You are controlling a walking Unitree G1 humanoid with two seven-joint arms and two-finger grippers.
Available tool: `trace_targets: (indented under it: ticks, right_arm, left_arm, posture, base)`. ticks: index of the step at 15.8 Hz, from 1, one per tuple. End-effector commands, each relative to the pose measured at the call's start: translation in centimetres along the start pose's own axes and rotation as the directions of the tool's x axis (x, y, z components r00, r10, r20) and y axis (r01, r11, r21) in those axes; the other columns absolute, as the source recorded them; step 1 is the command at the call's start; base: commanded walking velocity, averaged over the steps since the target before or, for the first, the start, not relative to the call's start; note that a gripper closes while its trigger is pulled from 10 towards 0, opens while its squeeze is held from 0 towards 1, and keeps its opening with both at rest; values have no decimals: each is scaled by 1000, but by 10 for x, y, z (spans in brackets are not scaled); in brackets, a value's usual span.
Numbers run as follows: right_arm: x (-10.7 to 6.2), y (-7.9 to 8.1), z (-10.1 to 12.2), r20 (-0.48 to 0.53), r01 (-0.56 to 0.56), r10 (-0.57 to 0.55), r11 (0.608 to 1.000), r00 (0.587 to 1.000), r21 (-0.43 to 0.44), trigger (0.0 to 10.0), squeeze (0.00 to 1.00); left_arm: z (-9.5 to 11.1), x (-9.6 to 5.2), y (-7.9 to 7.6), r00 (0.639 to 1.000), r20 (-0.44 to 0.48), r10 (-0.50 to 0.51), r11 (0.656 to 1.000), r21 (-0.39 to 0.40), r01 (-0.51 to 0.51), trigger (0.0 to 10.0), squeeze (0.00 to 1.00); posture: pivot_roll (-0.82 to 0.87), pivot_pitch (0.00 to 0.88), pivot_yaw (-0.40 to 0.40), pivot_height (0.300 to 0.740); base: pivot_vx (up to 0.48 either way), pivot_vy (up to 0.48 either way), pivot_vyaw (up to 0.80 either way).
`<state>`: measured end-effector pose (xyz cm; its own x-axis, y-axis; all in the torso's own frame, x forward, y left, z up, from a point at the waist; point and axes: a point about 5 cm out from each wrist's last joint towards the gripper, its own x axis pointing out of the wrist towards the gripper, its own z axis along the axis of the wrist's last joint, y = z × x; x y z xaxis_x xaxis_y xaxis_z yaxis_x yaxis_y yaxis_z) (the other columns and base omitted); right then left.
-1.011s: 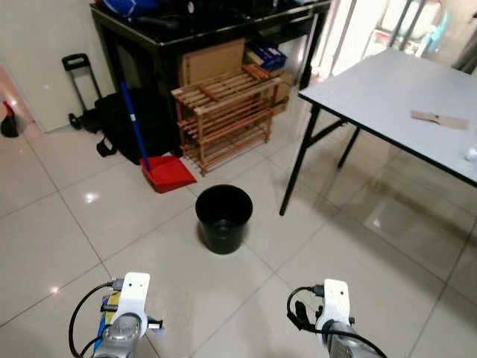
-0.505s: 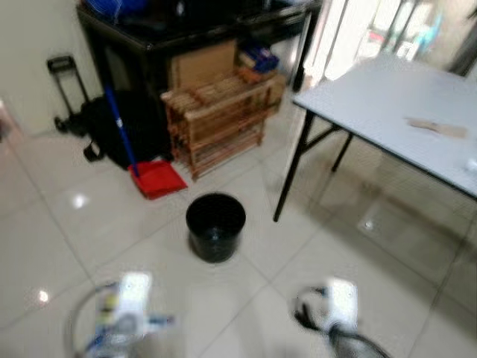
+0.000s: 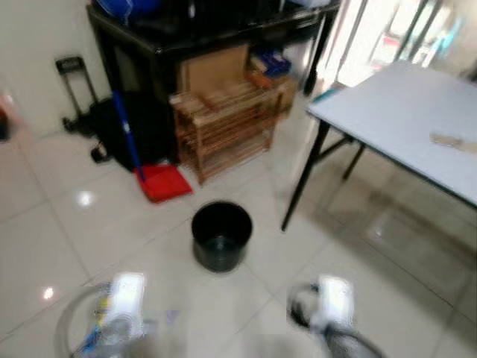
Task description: Picking trash to rubbish bin
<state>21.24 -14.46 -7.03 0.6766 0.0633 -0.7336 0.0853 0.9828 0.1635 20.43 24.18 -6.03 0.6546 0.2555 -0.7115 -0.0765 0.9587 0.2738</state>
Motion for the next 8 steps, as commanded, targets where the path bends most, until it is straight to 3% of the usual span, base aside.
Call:
trace_targets:
  ticks: [1,2,8]
  right_arm:
    - [-3,-17,-2,-4,41,-41,999,999,5,10000,0]
    - [-2,-16,-1,-1,35,-35,999,999,14,10000,0]
    - [-2,-17,1,17,44,-44,999,999,15,10000,0]
  left_arm:
    - [6,1,-13,999,17,-29,1000,-7,29,10000,0]
    - [6,1,-13,999,18,-29,1000,-7,29,10000,0]
    - [6,1,-13,999,17,-29,1000,-9,29,10000,0]
  posture:
    - [0,55,-40,740]
    - [0,57,-40,740]
    - [1,56,-39,740]
  base:
    - [334,0,-450]
    - [337,0,-800]
    - [335,0,0]
